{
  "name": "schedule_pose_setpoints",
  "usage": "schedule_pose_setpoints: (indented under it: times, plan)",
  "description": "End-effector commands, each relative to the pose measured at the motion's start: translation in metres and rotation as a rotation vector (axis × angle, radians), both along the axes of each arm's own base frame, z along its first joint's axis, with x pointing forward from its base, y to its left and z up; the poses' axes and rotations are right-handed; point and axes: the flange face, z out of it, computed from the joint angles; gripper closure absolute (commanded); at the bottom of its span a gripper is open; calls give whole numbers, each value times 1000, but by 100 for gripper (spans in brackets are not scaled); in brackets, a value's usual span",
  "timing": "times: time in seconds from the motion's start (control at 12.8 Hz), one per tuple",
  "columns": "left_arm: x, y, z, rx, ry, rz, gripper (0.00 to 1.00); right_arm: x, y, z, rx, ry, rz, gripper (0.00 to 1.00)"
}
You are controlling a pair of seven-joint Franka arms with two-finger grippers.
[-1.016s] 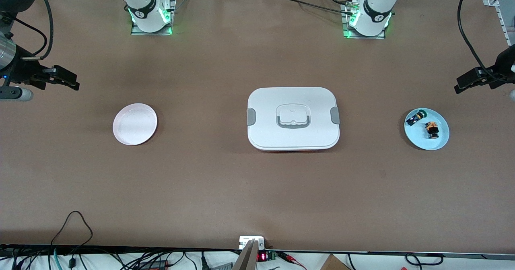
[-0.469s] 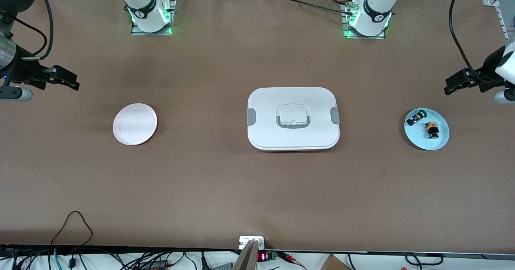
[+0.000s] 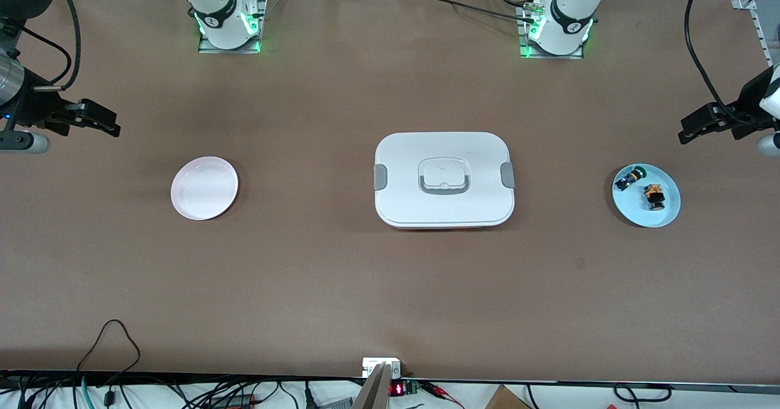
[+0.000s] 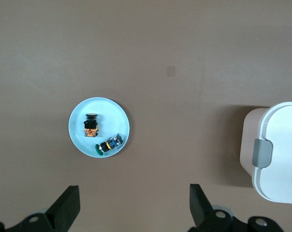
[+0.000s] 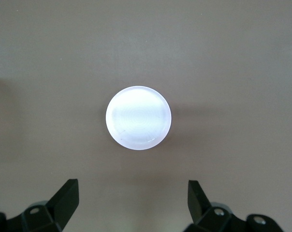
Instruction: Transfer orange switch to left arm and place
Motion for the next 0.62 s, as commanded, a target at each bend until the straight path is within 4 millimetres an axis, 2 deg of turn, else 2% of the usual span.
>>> schedule_pose_setpoints:
  times: [0.0, 0.55]
  plan:
    - [6, 2, 0, 0, 12, -14, 0, -1, 0, 7, 9, -13, 12, 0]
    - [7, 2, 0, 2, 11, -19, 0, -1, 0, 8, 9, -15, 9, 0]
